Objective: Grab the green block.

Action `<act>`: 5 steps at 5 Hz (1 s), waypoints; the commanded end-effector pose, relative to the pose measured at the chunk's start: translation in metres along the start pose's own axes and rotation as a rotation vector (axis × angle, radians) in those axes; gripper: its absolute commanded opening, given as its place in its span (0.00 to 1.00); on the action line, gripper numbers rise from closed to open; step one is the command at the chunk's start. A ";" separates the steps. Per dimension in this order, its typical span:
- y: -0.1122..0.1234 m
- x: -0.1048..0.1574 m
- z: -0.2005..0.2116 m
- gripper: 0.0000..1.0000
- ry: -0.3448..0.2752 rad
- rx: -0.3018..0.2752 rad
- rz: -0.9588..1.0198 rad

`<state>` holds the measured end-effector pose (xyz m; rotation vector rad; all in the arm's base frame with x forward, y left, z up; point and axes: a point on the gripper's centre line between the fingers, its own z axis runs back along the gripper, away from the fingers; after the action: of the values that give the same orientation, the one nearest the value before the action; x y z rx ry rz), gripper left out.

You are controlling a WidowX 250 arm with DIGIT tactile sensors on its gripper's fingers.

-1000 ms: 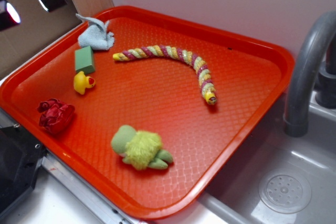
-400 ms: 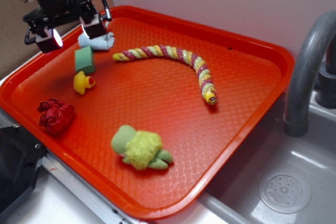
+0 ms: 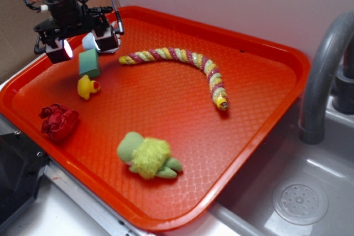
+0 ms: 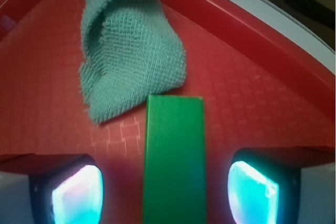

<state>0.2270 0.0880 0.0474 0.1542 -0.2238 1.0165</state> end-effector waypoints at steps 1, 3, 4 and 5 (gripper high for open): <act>0.007 0.009 -0.024 1.00 -0.018 -0.024 -0.013; 0.006 0.008 -0.032 0.00 -0.020 -0.054 -0.056; 0.011 0.003 -0.030 0.00 -0.023 -0.046 -0.069; 0.020 0.013 -0.012 0.00 0.005 -0.004 -0.067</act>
<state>0.2169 0.0998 0.0242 0.1581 -0.1480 0.9333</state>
